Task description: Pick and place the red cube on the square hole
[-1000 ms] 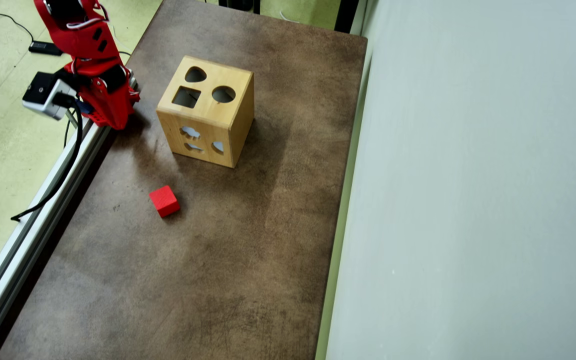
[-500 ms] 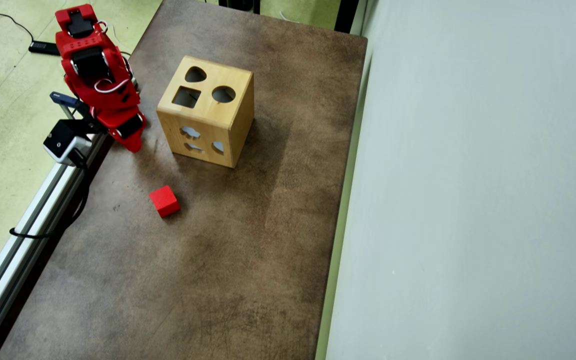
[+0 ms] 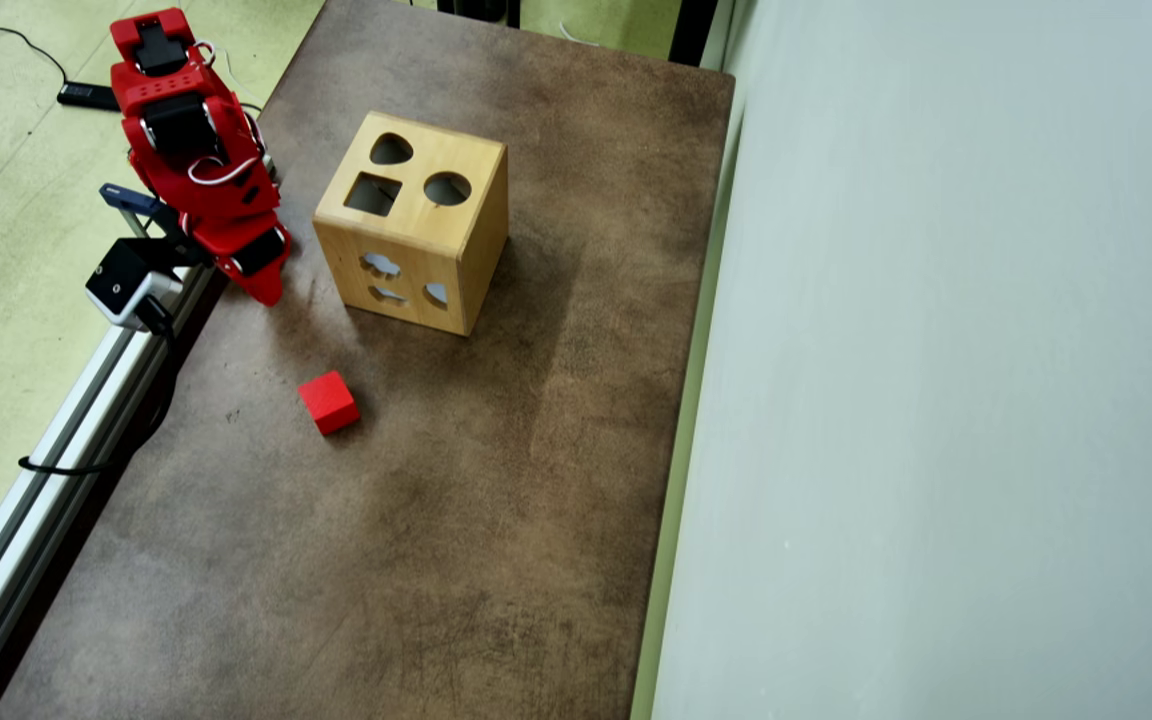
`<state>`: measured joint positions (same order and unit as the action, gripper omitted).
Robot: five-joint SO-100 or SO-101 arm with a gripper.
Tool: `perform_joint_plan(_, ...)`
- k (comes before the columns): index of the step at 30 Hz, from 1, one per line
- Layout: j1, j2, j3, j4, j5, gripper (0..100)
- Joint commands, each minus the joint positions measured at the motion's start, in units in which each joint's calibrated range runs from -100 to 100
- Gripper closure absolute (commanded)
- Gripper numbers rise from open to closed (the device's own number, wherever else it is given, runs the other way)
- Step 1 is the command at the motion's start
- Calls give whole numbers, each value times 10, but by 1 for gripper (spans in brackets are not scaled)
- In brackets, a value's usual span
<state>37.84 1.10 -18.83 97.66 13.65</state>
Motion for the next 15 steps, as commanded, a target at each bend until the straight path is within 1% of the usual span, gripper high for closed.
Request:
perform_joint_plan(1, 1, -12, -20, 0, 2, 94)
perform_joint_plan(4, 4, -12, -20, 2, -1, 86)
perform_joint_plan(11, 6, -12, -12, 4, -2, 59)
perform_joint_plan(15, 7, -10, -12, 5, -2, 49)
